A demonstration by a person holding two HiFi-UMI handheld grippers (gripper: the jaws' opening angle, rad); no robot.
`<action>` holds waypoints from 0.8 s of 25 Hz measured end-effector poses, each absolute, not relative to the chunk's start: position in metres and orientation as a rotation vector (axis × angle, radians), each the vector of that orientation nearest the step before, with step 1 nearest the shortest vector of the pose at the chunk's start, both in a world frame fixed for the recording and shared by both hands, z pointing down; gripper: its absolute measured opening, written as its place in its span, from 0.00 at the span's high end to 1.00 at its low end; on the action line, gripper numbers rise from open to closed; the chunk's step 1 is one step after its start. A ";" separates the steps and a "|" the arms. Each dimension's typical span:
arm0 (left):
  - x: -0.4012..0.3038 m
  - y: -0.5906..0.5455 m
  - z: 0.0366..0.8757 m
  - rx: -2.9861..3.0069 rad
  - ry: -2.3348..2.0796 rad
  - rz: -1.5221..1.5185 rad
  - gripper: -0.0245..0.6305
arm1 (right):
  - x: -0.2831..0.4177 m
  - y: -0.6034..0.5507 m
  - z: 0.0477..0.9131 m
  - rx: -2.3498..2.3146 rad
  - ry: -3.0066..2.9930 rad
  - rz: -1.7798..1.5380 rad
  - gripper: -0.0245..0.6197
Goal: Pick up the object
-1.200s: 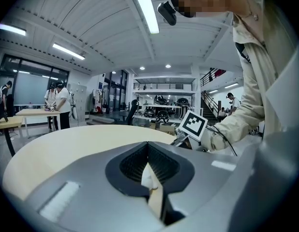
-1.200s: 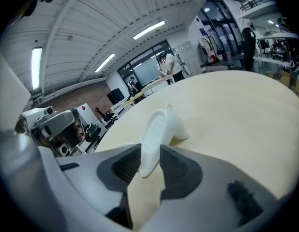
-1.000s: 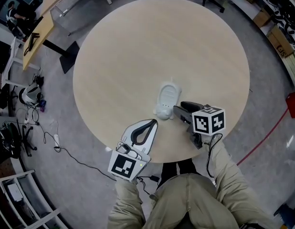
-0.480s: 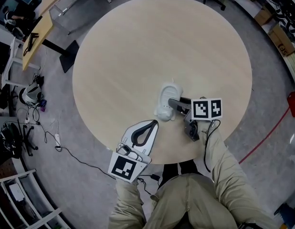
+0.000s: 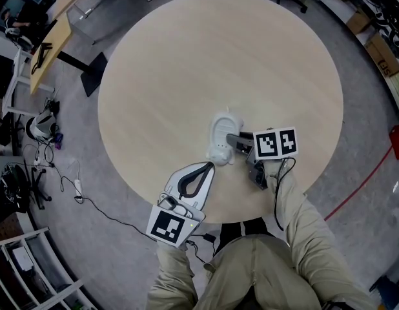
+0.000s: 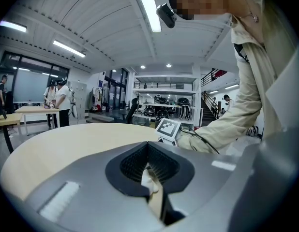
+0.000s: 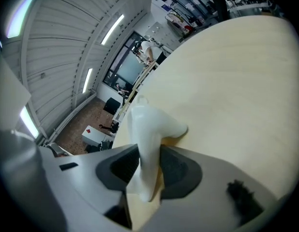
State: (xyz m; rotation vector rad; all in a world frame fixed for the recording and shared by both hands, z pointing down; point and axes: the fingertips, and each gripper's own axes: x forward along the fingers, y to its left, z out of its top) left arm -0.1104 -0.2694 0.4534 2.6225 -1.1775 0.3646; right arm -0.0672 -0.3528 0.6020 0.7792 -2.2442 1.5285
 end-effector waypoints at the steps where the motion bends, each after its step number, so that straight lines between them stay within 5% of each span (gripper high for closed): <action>1: -0.111 -0.270 0.454 2.621 -1.179 0.366 0.95 | -0.067 -0.352 0.601 0.778 -2.250 1.535 0.75; 20: -0.130 -0.262 0.428 2.663 -1.226 0.334 0.95 | -0.064 -0.357 0.497 0.851 -2.596 1.282 0.76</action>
